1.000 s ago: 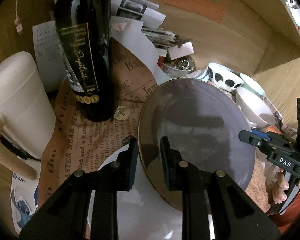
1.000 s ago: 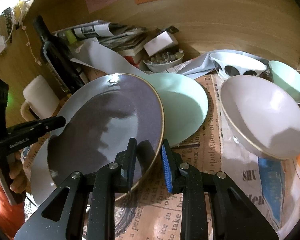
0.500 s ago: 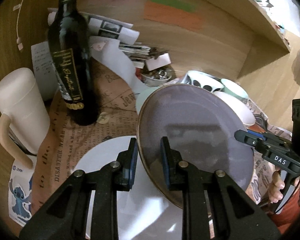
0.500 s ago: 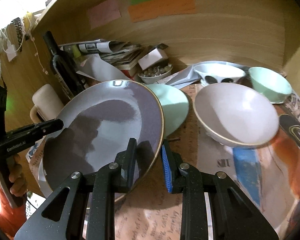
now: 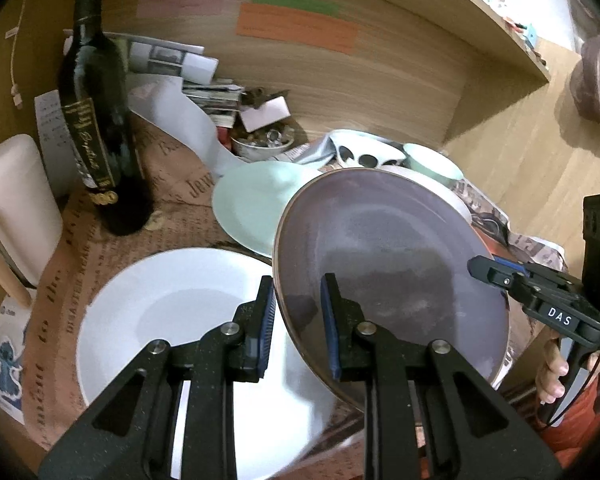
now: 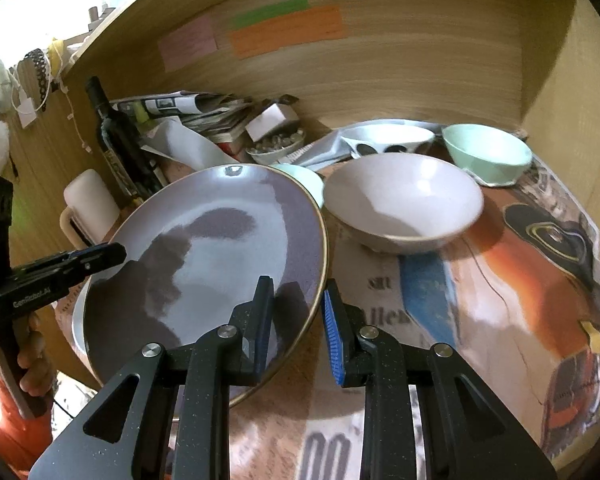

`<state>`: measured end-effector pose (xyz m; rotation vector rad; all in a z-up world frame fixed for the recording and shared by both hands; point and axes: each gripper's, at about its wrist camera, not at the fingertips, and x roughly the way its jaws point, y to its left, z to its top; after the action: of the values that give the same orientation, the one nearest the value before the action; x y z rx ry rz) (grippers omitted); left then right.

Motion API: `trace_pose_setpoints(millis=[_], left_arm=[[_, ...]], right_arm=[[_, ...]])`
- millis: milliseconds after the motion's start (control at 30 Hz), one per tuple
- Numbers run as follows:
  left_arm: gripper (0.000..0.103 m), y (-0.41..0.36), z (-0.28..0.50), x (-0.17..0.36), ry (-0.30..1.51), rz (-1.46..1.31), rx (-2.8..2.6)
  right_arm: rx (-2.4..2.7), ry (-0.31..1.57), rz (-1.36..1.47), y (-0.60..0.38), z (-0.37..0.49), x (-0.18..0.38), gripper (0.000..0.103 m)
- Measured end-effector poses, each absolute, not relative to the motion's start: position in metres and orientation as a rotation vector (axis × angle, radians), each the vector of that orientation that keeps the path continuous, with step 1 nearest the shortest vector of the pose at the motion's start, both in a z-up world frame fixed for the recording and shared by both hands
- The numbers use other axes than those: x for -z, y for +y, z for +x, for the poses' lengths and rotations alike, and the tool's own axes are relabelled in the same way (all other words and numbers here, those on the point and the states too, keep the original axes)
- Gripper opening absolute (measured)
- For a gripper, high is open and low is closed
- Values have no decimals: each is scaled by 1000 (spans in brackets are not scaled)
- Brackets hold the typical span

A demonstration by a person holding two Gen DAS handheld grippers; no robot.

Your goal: Organize plates and bowls

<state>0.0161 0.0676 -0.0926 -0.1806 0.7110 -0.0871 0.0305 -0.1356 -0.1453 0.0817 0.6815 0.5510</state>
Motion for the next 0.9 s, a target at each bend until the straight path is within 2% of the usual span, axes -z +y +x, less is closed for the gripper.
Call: trace_pose_setpoints(millis=[900], left_arm=[[22,9,26,145,837,-133,159]], right_arm=[[-445,818,114,-182,26,188,23]])
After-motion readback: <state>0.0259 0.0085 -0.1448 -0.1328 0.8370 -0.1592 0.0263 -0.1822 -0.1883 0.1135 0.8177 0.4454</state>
